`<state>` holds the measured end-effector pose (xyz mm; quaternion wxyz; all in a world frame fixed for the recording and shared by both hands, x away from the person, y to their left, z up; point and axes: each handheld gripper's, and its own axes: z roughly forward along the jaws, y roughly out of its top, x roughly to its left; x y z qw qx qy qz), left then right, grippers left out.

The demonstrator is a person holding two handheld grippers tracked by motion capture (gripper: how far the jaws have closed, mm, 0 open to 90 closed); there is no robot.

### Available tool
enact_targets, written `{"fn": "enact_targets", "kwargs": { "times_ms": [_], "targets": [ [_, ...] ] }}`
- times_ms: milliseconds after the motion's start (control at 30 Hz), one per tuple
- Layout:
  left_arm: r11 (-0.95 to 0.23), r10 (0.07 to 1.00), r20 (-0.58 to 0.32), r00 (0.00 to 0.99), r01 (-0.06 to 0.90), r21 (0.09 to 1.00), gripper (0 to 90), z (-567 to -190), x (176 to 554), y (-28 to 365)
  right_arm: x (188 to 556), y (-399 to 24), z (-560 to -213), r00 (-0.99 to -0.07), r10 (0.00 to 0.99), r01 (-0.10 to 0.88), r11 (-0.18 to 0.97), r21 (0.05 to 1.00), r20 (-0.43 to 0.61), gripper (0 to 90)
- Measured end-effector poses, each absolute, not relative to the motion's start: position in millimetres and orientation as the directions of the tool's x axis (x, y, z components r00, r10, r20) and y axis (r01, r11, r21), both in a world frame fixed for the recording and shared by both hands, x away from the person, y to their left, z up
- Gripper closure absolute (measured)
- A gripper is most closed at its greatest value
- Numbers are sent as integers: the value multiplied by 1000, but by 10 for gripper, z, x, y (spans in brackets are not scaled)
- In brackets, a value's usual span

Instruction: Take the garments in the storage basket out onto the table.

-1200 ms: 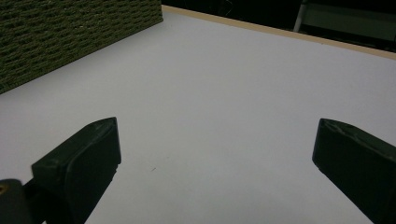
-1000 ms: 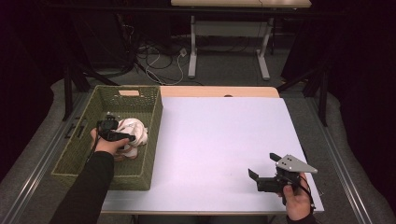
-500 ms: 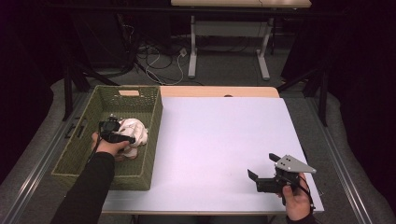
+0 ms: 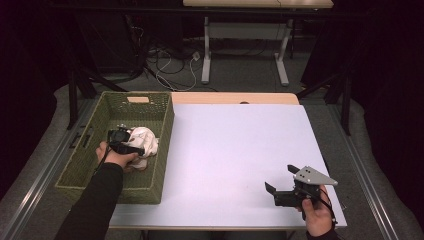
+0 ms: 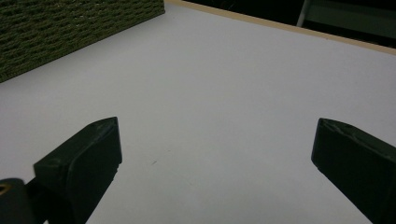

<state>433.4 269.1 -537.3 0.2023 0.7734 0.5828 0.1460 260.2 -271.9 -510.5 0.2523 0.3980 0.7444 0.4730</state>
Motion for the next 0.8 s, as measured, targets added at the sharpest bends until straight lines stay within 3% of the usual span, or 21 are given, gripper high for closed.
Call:
{"fn": "enact_targets", "kwargs": {
  "times_ms": [467, 800],
  "targets": [
    [-308, 944, 43, 326, 833, 460, 526, -5311, 4314, 2635, 2604, -2713, -5113, -551, 834, 362, 235, 902, 4, 22],
    [-316, 945, 63, 322, 838, 445, 695, -5281, 4314, 2633, 2607, -2709, -5115, -556, 831, 364, 243, 899, 0, 25]
  ]
}}
